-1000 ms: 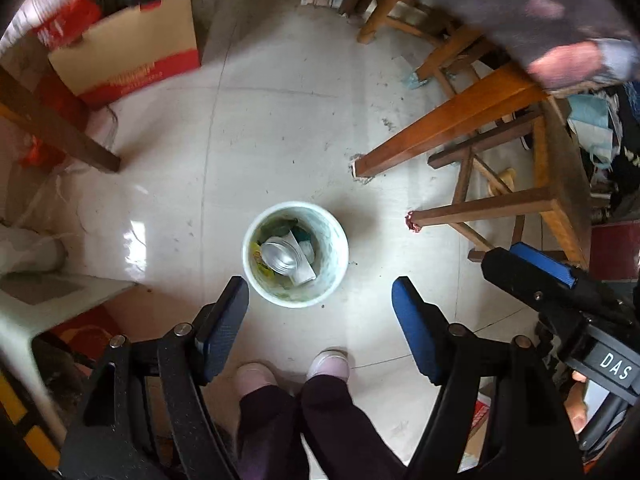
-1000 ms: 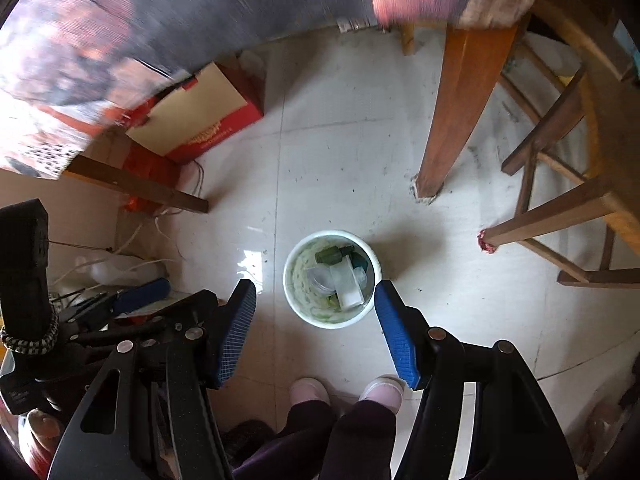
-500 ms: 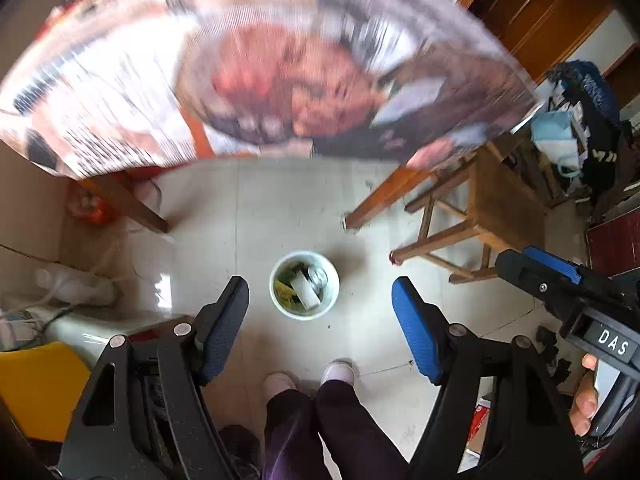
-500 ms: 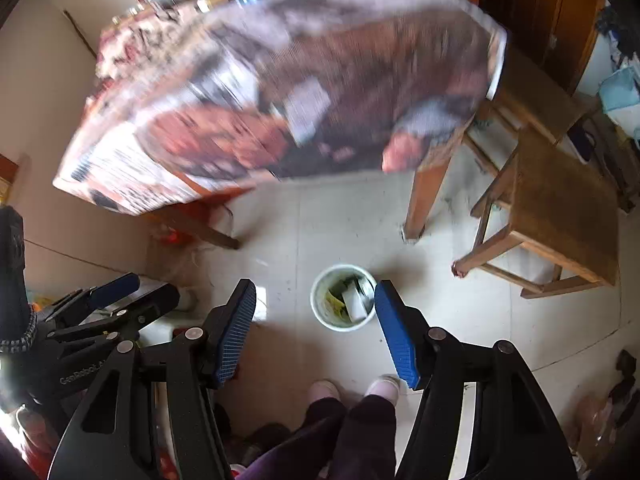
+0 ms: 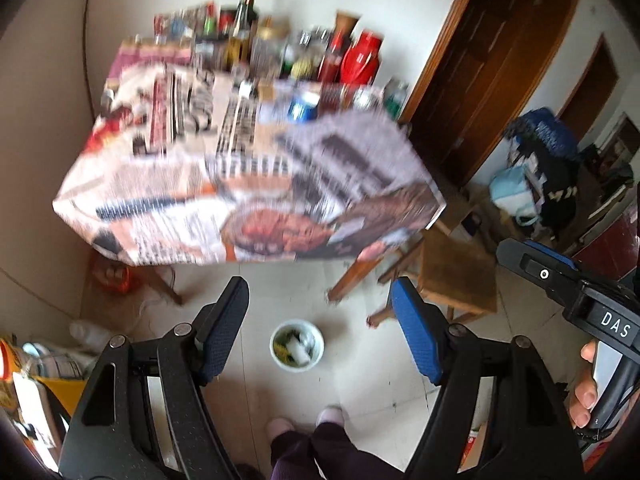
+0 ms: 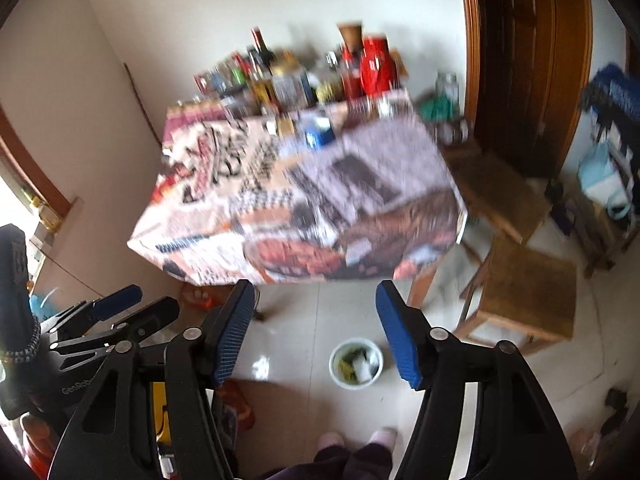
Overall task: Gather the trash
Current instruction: 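Raise both open tools back toward the table, then grasp the foil ball with the right tool while the left tool grasps the clear plastic cup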
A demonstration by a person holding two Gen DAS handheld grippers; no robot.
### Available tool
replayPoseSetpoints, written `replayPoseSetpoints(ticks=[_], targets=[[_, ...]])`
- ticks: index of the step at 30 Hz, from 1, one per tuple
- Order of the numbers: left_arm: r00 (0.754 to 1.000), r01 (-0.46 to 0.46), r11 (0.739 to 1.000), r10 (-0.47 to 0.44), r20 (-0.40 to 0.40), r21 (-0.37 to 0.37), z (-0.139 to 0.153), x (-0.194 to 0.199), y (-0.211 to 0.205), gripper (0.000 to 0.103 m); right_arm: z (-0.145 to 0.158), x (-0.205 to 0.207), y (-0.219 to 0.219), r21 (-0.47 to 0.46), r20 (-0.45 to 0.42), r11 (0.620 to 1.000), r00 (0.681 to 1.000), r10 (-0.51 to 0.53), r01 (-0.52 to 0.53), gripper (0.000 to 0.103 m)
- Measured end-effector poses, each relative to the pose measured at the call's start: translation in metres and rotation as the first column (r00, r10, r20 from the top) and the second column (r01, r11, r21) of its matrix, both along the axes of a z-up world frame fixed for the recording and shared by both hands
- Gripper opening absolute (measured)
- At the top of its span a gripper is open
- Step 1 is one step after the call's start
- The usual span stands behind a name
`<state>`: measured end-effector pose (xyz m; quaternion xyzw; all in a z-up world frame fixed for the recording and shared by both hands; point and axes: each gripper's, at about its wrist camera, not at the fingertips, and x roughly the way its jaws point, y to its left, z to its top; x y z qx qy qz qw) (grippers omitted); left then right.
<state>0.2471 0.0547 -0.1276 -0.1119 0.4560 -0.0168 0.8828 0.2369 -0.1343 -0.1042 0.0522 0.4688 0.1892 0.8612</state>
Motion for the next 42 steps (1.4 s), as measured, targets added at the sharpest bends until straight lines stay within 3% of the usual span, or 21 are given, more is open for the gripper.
replayPoseSetpoints(ticks=[5,10,14,23,27,33,42], targets=[[0.995,0.026,0.999,-0.029,0.098,0.031,0.043,-0.011,0.003,0.073,0.036,-0.015,0.005,-0.021,0.107,1.0,0.994,-0.009,0.011,0.067],[0.981,0.019,0.998,-0.029,0.193,0.055,0.072,-0.015,0.009,0.09,0.057,-0.022,0.004,-0.033,0.215,0.998,0.976,-0.046,0.054,0.089],[0.977,0.019,0.998,-0.031,0.212,0.061,0.079,-0.006,0.014,0.095,0.061,-0.011,0.002,-0.045,0.243,0.995,0.967,-0.077,0.09,0.102],[0.979,-0.019,0.997,0.003,0.204,0.079,0.073,0.048,0.011,0.096,0.054,0.037,-0.014,-0.022,0.246,0.996,0.966,-0.08,0.088,0.102],[0.981,-0.045,0.995,0.027,0.192,0.093,0.069,0.092,0.002,0.096,0.049,0.082,-0.026,-0.017,0.256,0.997,0.965,-0.062,0.069,0.102],[0.982,-0.061,0.998,0.054,0.18,0.034,0.073,0.164,-0.016,0.096,0.057,0.142,-0.044,-0.028,0.255,0.999,0.967,-0.021,0.03,0.102],[0.982,-0.12,0.988,0.103,0.159,0.097,0.065,0.243,-0.045,0.096,0.047,0.225,-0.06,-0.006,0.23,1.0,0.973,0.019,-0.018,0.102]])
